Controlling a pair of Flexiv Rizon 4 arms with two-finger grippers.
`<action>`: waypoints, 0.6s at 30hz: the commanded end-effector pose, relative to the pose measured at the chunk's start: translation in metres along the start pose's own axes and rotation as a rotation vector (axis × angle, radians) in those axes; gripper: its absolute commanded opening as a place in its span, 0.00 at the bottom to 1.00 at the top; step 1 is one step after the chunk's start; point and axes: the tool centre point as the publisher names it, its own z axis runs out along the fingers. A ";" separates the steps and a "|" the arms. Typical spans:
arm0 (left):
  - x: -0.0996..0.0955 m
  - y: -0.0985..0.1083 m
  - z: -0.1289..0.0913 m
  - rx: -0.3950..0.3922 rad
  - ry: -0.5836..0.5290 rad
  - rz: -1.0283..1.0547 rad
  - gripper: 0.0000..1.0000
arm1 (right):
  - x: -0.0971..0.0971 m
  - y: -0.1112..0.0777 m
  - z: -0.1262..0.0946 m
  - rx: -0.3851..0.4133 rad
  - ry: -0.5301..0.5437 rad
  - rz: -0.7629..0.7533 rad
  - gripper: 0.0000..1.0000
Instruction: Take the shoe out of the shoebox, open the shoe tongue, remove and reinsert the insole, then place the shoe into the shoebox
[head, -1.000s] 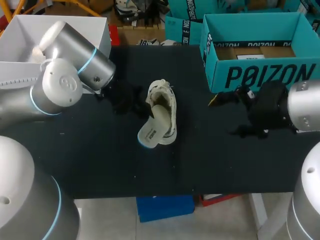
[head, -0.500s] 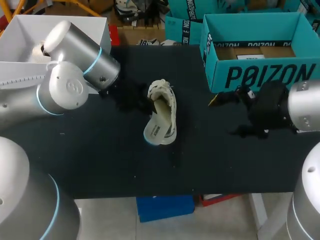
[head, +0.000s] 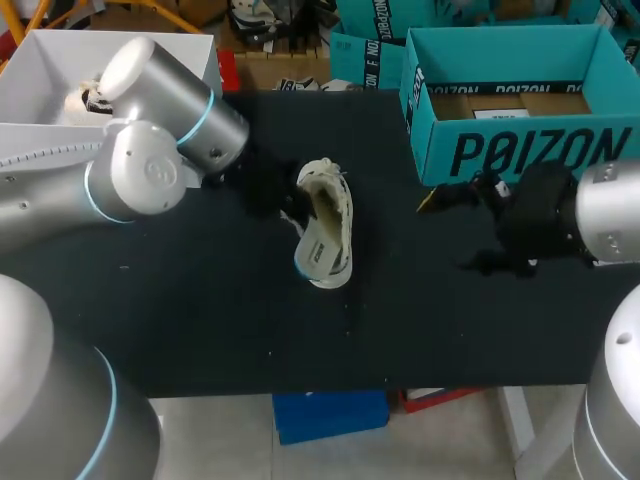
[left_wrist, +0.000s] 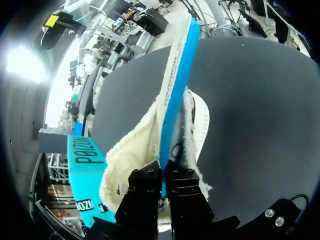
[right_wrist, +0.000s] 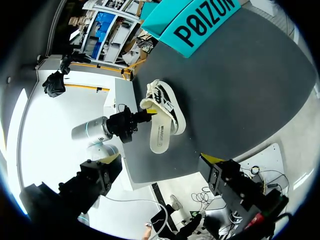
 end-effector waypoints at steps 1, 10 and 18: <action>-0.005 0.007 0.006 -0.008 -0.001 0.001 0.00 | 0.001 -0.001 0.002 -0.003 -0.002 0.000 1.00; -0.008 0.014 0.011 -0.032 -0.015 0.000 0.00 | 0.001 -0.001 0.002 -0.003 -0.002 0.000 1.00; -0.009 0.007 0.007 -0.019 -0.028 -0.005 0.73 | 0.001 -0.001 0.002 -0.003 -0.002 0.000 1.00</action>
